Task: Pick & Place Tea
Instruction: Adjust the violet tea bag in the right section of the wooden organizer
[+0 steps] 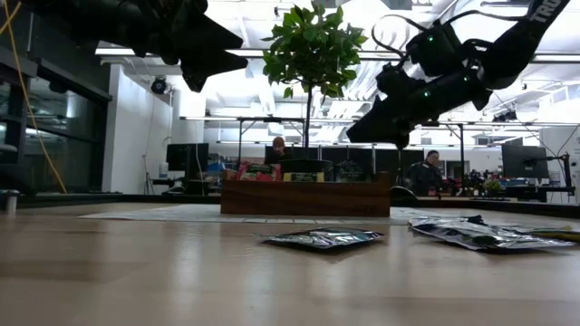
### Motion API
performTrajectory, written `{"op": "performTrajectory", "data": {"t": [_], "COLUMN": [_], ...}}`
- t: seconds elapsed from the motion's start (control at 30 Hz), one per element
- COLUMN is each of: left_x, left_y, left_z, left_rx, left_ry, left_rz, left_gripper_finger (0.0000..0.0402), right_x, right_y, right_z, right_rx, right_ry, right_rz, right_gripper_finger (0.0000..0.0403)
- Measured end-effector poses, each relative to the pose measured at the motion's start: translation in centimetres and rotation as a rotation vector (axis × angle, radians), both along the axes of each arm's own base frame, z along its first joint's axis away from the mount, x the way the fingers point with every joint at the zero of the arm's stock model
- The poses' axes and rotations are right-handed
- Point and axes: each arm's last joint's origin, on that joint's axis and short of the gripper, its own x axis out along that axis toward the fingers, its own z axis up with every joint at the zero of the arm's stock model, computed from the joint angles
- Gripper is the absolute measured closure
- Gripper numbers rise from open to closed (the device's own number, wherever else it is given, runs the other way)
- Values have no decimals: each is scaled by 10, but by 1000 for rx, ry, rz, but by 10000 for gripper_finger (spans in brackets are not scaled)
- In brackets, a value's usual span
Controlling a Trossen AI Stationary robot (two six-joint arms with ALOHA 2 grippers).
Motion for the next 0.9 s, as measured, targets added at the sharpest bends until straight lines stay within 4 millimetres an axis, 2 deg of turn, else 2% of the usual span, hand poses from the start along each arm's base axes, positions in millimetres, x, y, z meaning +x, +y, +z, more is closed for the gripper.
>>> {"op": "performTrajectory", "data": {"t": [0.17, 0.9], "left_x": [0, 0], "left_y": [0, 0], "left_z": [0, -2], "left_rx": [0, 8], "left_ry": [0, 15], "left_rz": [0, -1], "left_gripper_finger": [218, 218], "right_x": [-2, -4], "right_y": [-2, 0], "right_z": [-2, -8], "right_rx": [-21, 10], "right_ry": [41, 101], "right_rz": [-72, -39], "right_gripper_finger": [281, 277]}}
